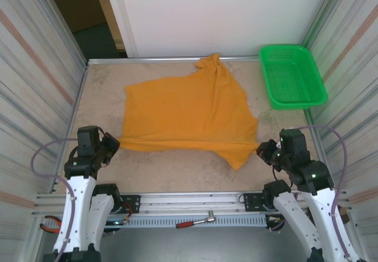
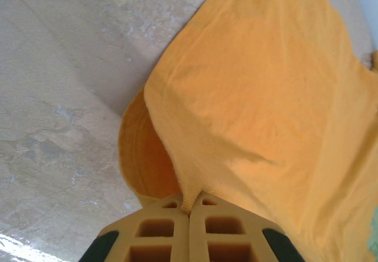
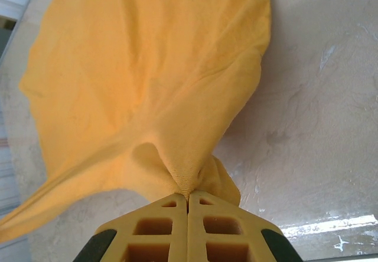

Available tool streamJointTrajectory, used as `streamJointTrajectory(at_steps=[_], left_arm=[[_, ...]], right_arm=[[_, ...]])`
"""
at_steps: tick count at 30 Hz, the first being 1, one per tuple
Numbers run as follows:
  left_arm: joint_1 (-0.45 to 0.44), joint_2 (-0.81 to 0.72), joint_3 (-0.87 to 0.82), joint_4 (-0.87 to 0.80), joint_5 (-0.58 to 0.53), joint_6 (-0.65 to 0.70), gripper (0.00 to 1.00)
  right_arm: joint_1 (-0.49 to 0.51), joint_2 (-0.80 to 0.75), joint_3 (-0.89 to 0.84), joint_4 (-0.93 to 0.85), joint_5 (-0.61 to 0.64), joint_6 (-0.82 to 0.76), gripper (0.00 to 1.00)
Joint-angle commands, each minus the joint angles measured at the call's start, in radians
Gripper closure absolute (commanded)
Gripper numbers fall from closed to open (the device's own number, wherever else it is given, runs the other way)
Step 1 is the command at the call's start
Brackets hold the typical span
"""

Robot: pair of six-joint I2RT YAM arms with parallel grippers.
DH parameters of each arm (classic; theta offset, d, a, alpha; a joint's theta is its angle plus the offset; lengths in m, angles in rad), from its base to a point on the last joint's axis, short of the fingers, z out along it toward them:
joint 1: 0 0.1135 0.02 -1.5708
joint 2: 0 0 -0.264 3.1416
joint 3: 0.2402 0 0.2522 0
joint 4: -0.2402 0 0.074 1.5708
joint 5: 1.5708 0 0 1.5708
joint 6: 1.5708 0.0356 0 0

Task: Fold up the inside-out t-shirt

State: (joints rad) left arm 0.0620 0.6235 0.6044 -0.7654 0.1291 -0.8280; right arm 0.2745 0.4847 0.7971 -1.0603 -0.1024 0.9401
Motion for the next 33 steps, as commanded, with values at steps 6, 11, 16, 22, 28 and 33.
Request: streamJointTrajectory(at_steps=[6, 11, 16, 22, 28, 33], left_arm=[[-0.005, 0.144, -0.040, 0.148, -0.005, 0.057, 1.00], [-0.005, 0.193, -0.042, 0.192, 0.009, 0.068, 1.00], [-0.005, 0.255, -0.005, 0.242, -0.014, 0.078, 1.00], [0.010, 0.443, 0.091, 0.329, -0.032, 0.110, 1.00], [0.031, 0.664, 0.222, 0.385, -0.052, 0.151, 1.00], [0.032, 0.817, 0.320, 0.389, -0.079, 0.177, 1.00]], right_arm=[[0.010, 0.061, -0.096, 0.104, -0.022, 0.026, 1.00], [0.029, 0.066, -0.137, 0.139, -0.019, 0.044, 1.00], [0.029, 0.138, -0.078, 0.204, 0.001, 0.013, 1.00], [0.011, 0.404, 0.048, 0.388, -0.012, -0.090, 1.00], [-0.056, 0.722, 0.215, 0.512, -0.066, -0.178, 1.00], [-0.104, 0.955, 0.367, 0.560, -0.100, -0.202, 1.00]])
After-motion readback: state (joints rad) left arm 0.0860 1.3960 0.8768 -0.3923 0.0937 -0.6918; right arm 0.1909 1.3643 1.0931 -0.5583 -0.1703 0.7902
